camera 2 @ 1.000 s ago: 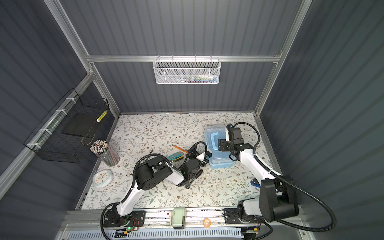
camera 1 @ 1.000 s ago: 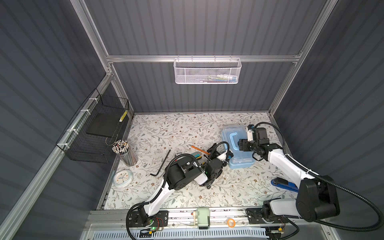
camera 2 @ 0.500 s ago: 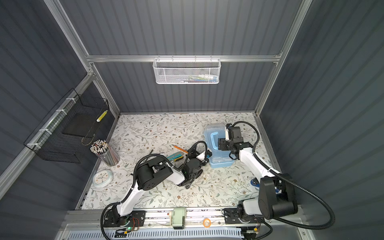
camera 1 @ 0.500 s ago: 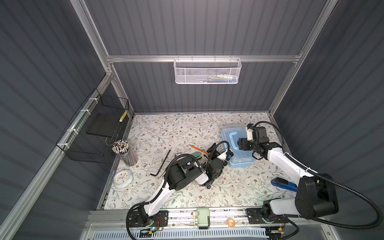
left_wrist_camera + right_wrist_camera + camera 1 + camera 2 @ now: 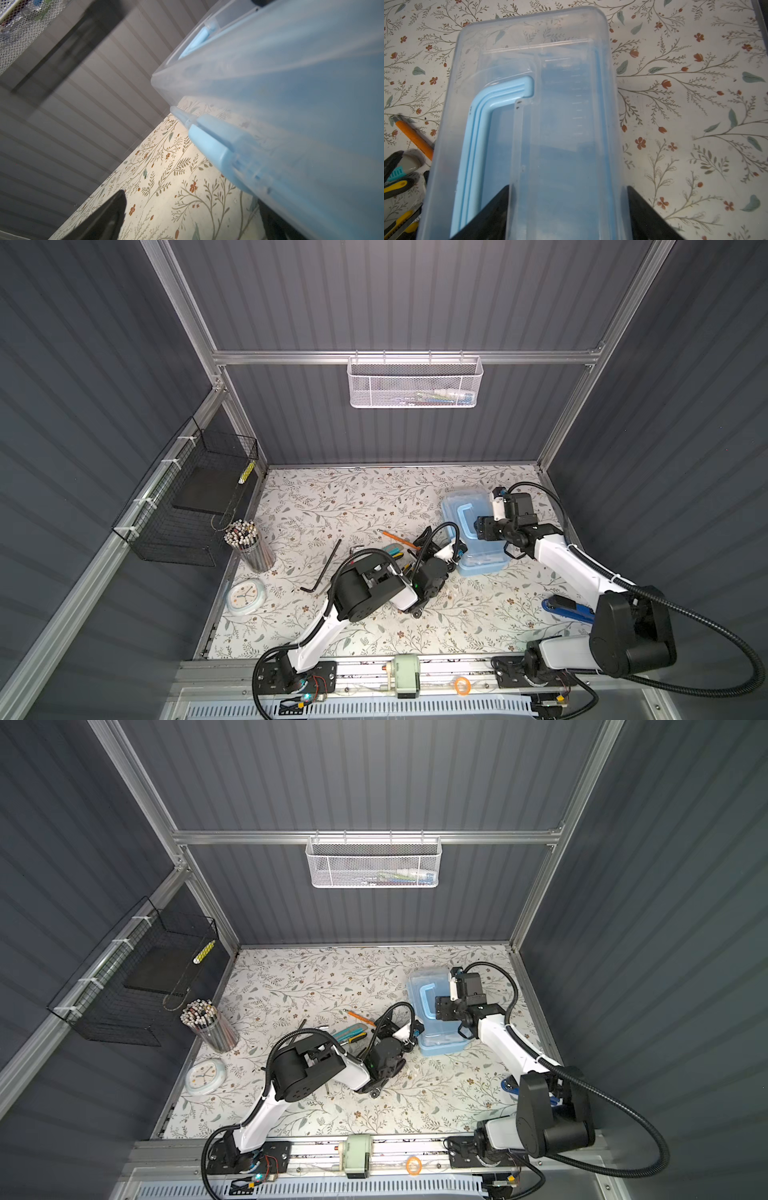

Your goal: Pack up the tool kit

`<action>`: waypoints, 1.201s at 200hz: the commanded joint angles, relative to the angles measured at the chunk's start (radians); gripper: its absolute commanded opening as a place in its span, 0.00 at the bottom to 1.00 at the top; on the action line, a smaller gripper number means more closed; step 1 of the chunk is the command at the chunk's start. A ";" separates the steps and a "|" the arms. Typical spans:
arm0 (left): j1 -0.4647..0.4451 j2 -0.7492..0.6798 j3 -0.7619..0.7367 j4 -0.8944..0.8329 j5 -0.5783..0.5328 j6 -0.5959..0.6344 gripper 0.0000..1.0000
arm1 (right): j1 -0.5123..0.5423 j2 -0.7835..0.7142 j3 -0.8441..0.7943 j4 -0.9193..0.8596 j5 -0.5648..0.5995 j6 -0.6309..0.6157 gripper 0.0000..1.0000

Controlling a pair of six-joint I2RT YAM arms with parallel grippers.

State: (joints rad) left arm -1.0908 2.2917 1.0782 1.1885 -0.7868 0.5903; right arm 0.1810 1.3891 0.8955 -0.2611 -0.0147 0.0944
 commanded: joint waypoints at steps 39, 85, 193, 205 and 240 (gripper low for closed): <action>-0.011 -0.086 0.052 0.109 -0.084 -0.021 1.00 | 0.038 0.057 -0.045 -0.258 -0.099 -0.018 0.70; -0.011 -0.086 0.047 0.149 -0.137 0.002 1.00 | 0.038 0.056 -0.045 -0.263 -0.084 -0.017 0.70; -0.016 -0.095 0.034 0.179 -0.164 0.030 1.00 | 0.035 0.059 -0.046 -0.253 -0.090 -0.009 0.71; -0.017 -0.094 0.034 0.177 -0.165 0.032 1.00 | 0.035 0.059 -0.046 -0.249 -0.090 -0.007 0.71; -0.022 -0.117 0.010 0.169 -0.143 0.019 1.00 | 0.029 0.060 -0.046 -0.234 -0.116 0.008 0.72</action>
State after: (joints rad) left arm -1.0969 2.2738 1.0779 1.2140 -0.9466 0.6456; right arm 0.1829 1.3972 0.9020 -0.2768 -0.0441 0.1101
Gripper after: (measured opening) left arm 0.997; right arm 0.782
